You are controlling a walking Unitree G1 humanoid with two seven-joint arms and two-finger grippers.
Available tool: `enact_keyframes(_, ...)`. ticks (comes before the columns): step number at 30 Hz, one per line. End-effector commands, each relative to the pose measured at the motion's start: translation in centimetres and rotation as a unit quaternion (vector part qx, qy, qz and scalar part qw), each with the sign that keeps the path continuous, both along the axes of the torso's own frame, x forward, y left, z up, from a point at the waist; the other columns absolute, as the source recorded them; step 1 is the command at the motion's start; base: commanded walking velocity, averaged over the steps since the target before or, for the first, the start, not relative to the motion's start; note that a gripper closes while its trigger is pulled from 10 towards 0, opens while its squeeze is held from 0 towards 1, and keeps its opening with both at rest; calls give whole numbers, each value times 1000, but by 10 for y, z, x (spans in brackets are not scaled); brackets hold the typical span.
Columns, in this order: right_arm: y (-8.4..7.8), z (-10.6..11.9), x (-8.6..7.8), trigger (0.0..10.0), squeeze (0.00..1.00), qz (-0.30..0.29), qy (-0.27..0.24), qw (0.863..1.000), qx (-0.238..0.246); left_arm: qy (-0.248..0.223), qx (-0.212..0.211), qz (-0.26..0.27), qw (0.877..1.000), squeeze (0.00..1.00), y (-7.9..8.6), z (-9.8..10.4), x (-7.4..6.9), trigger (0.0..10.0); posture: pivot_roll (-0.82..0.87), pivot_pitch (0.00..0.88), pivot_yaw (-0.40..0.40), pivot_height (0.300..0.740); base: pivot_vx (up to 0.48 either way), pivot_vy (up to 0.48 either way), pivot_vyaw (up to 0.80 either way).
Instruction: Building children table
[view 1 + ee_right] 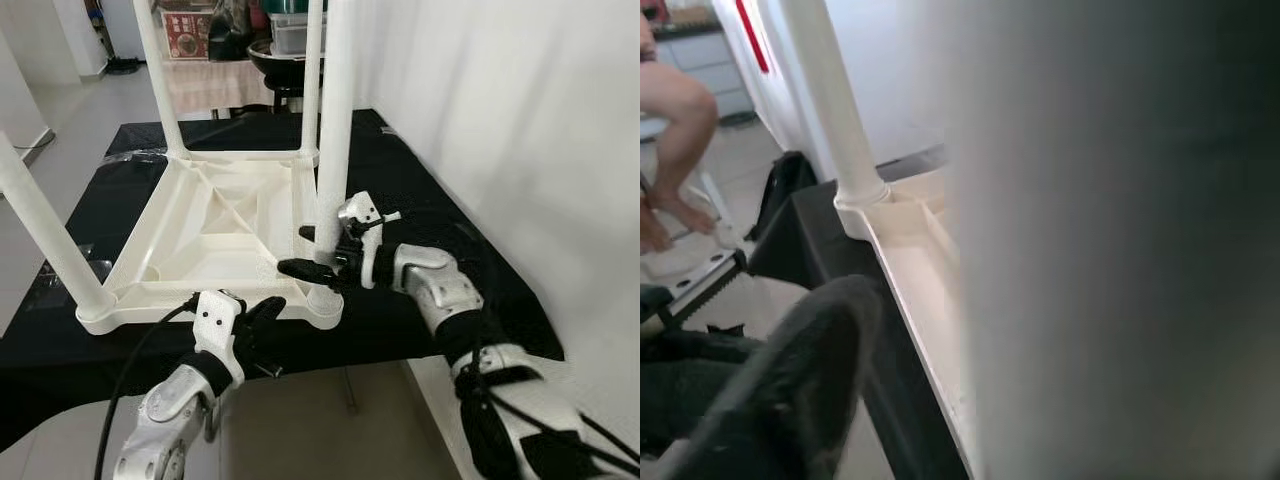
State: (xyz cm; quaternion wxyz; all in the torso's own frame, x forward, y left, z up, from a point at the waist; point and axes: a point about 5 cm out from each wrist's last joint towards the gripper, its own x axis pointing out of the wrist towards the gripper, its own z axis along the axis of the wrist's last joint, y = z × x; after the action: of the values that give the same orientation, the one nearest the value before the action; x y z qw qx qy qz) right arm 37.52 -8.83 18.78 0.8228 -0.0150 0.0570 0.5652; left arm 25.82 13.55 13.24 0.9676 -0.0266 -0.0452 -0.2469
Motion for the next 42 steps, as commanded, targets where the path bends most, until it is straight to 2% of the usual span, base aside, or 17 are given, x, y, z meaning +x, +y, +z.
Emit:
enact_keyframes(1, 6, 0, -1, 3804, 0, 19, 11, 1000, 4, 4, 6, -1, 1000, 0, -2, -3, -2, 10000, 39, 0, -55, 740, 0, 0, 0)
enact_keyframes(2, 5, 0, 0, 0, 0, 19, 17, 1000, 13, 4, 7, -1, 1000, 0, -2, -3, -2, 10000, 39, 0, -55, 740, 0, 0, 0)
enact_keyframes(10, 1, -2, 4, 0, 0, -12, 23, 999, 27, 5, 6, -3, 1000, 0, -2, -2, -3, 10000, 43, 0, -54, 740, 0, 0, 0)
enact_keyframes(14, -17, -10, 7, 0, 0, -98, 1, 995, 26, 3, 3, 0, 1000, 0, -1, 0, -4, 10000, 31, 0, -56, 740, 0, 0, 0)
enact_keyframes(18, -19, -19, 6, 0, 0, -148, -3, 989, 9, 3, 3, 0, 1000, 0, 0, 0, -4, 10000, 25, 0, -57, 740, 0, 0, 0)
enact_keyframes(20, -22, -44, 1, 0, 0, -401, 28, 916, 11, 2, 3, 1, 1000, 0, 3, 2, -5, 10000, 5, 0, -42, 740, 0, 0, 0)
enact_keyframes(21, -5, -54, -15, 0, 0, -417, 46, 907, 15, 3, 2, 0, 1000, 0, 4, 2, -4, 10000, -2, 0, -23, 740, 0, 0, 0)
enact_keyframes(22, -5, -54, -15, 0, 0, -417, 46, 907, 15, 3, 2, 0, 1000, 0, 4, 2, -4, 10000, -2, 0, -23, 740, 0, 0, 0)
enact_keyframes(23, 15, -56, -25, 0, 0, -399, 42, 916, 14, 4, 3, -2, 1000, 0, 4, 1, -3, 10000, -8, 0, -17, 740, 0, 0, 0)
enact_keyframes(24, 15, -56, -25, 0, 0, -399, 42, 916, 14, 4, 3, -2, 1000, 0, 4, 1, -3, 10000, -8, 0, -17, 740, 0, 0, 0)
enact_keyframes(26, 37, -54, -29, 0, 0, -355, 38, 934, 21, 5, 4, -5, 1000, 0, 3, 1, -1, 10000, -1, 0, -19, 740, 0, 0, 0)
enact_keyframes(35, 48, -49, -15, 0, 0, -347, 20, 938, 9, 3, 5, 5, 1000, 0, 4, 1, -2, 10000, 23, 0, -37, 740, 0, 0, 0)
enact_keyframes(36, 48, -47, -13, 10000, 0, -357, 16, 934, 3, 3, 5, 7, 1000, 0, 4, 1, -2, 10000, 23, 0, -37, 740, 0, 0, 0)
enact_keyframes(37, 48, -47, -13, 10000, 0, -357, 16, 934, 3, 3, 5, 7, 1000, 0, 4, 1, -2, 10000, 23, 0, -37, 740, 0, 0, 0)
enact_keyframes(38, 46, -39, -8, 10000, 1000, -339, 13, 941, 14, 3, 6, 8, 1000, 0, 4, 1, -2, 10000, 28, 0, -38, 740, 0, 0, 0)
enact_keyframes(40, 44, -33, -7, 10000, 1000, -329, 12, 944, 21, 3, 7, 7, 1000, 0, 4, 1, -2, 10000, 28, 0, -38, 740, 0, 0, 0)
enact_keyframes(42, 36, -15, -1, 10000, 1000, -260, -3, 964, 58, 4, 8, 4, 1000, 0, 3, 0, -2, 10000, 30, 0, -36, 740, 0, 0, 0)
